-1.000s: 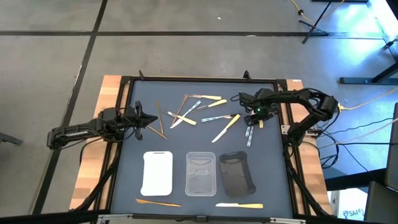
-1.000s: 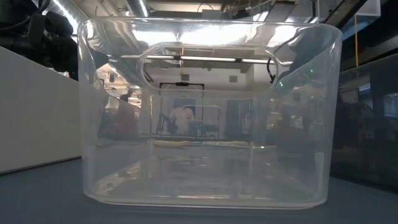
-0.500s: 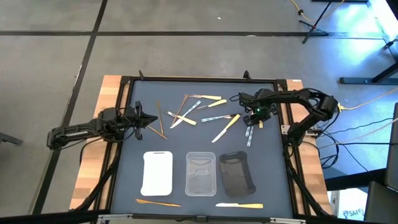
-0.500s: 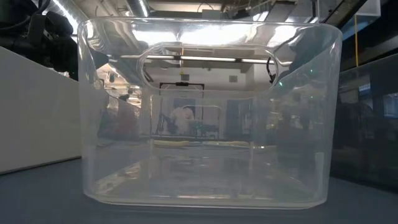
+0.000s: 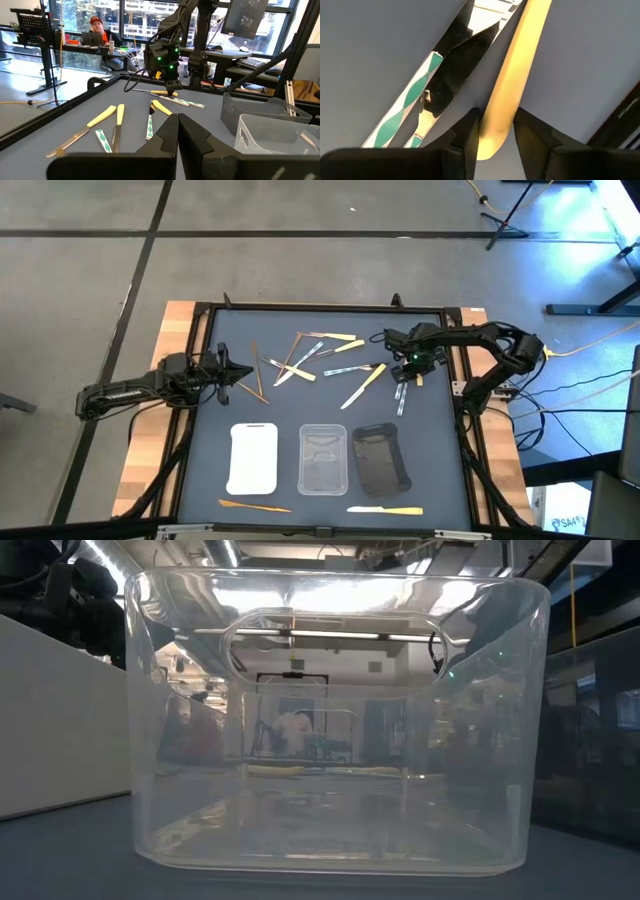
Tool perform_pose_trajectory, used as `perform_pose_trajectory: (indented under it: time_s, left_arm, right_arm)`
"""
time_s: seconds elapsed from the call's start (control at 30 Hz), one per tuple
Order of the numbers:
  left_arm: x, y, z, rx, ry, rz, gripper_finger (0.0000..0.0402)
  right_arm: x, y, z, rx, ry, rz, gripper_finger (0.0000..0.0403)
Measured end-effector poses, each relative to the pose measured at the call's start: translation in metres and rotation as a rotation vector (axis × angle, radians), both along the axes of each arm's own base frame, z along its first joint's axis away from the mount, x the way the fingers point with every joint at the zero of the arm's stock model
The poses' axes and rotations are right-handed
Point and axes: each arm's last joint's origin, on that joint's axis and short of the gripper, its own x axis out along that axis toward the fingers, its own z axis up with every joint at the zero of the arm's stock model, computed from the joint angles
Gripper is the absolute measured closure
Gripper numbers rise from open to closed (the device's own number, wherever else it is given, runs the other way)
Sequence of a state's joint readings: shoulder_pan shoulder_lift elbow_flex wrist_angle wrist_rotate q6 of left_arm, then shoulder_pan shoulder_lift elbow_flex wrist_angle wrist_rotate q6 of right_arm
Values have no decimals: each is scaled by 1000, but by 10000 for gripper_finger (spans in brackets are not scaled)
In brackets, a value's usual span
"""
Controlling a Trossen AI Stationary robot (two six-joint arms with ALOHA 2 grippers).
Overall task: Sort silverware by color (type)
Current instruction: Put the yellow table knife into the black transparent bin
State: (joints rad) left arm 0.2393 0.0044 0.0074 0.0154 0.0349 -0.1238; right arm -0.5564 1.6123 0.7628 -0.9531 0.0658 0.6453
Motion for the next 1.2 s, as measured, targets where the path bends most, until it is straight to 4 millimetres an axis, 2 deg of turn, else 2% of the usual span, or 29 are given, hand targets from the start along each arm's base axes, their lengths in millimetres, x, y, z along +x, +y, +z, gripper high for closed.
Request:
perform_pose_trajectory:
  time_s: [0.33,0.93,1.2]
  left_arm:
    - [0,0,0,0,0,0,398]
    - [0,0,0,0,0,0,398]
    - [0,0,0,0,0,0,398]
  right_arm:
    - [0,0,1,0,6,1,288]
    - [5,-5,22,-28,58,13,289]
    - [6,-6,22,-30,45,35,289]
